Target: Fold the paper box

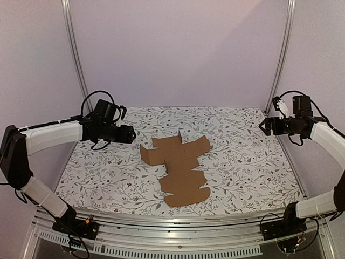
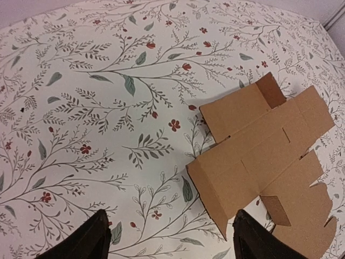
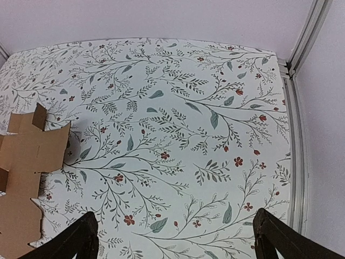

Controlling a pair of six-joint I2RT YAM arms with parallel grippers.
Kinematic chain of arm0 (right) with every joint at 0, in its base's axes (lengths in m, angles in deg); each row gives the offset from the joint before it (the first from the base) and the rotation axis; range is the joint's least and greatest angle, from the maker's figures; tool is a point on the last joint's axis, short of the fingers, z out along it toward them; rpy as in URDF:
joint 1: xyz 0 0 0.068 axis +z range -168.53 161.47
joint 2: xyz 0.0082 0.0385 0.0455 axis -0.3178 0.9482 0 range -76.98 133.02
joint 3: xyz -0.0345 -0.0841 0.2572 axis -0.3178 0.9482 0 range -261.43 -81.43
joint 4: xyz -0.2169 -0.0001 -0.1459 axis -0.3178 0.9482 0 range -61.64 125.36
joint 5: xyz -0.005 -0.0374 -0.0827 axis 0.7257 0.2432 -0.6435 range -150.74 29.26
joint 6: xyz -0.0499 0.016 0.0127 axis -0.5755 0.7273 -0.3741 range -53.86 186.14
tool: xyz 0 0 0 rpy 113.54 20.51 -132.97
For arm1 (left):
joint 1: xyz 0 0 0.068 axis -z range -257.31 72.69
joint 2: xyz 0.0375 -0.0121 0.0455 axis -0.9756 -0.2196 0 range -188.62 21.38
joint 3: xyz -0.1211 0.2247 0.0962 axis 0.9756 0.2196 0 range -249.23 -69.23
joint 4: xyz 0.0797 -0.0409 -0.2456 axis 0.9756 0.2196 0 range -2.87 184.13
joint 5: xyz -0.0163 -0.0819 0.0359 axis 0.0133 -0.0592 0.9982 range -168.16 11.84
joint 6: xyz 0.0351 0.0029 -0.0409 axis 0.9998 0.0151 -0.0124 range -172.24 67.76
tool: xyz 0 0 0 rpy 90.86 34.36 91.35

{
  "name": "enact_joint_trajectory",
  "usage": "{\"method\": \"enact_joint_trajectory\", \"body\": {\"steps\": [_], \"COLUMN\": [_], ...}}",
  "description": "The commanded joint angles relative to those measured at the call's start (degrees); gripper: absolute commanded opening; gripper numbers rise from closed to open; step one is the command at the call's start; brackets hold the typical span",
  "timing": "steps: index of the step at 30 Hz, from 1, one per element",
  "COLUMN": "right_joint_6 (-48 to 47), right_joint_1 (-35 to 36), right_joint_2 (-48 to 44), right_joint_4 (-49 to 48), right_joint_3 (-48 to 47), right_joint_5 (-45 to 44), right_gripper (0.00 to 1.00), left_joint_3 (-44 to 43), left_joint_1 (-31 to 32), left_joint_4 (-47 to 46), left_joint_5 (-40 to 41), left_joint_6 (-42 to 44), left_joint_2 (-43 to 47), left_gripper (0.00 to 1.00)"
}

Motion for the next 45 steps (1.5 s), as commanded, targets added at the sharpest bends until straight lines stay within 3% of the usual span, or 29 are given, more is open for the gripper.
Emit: {"method": "enact_joint_trajectory", "body": {"steps": [1, 7, 19, 24, 29, 32, 39, 45], "right_joint_6": [1.1, -16.0, -23.4, -25.2, -25.2, -24.8, -24.5, -25.6], "right_joint_1": [-0.3, 1.1, 7.9, 8.5, 8.9, 9.7, 12.4, 15.8], "right_joint_2": [-0.3, -0.8, 3.6, 6.0, 5.9, 5.7, 9.1, 20.9], "right_joint_4": [-1.8, 5.4, 14.8, 16.6, 16.7, 16.7, 24.8, 34.5], "right_joint_3": [1.4, 2.2, -2.0, -2.8, -2.9, -3.6, -17.1, -36.0], "right_joint_5": [3.0, 15.5, 18.8, 19.1, 19.1, 19.5, 19.8, 16.2], "right_gripper": [0.99, 0.99, 0.94, 0.93, 0.92, 0.92, 0.92, 0.89], "left_joint_3": [-2.3, -3.4, -7.4, -9.6, -11.7, -13.1, -12.8, -4.4], "left_joint_1": [0.8, 1.4, 5.0, 5.5, 6.3, 7.5, 11.7, 13.7], "left_joint_4": [2.0, 1.7, 0.8, 0.7, 0.5, 0.5, -2.9, -15.8], "left_joint_5": [-6.3, -8.7, -13.4, -14.0, -14.4, -14.0, -9.4, -7.6], "left_joint_6": [-8.7, -16.3, -19.9, -19.7, -18.0, -15.0, -6.3, -4.3], "left_joint_2": [-3.3, -7.5, -18.4, -21.8, -23.0, -22.6, -18.3, -11.9], "left_gripper": [0.77, 0.69, 0.63, 0.44, 0.12, 0.0, 0.0, 0.0]}}
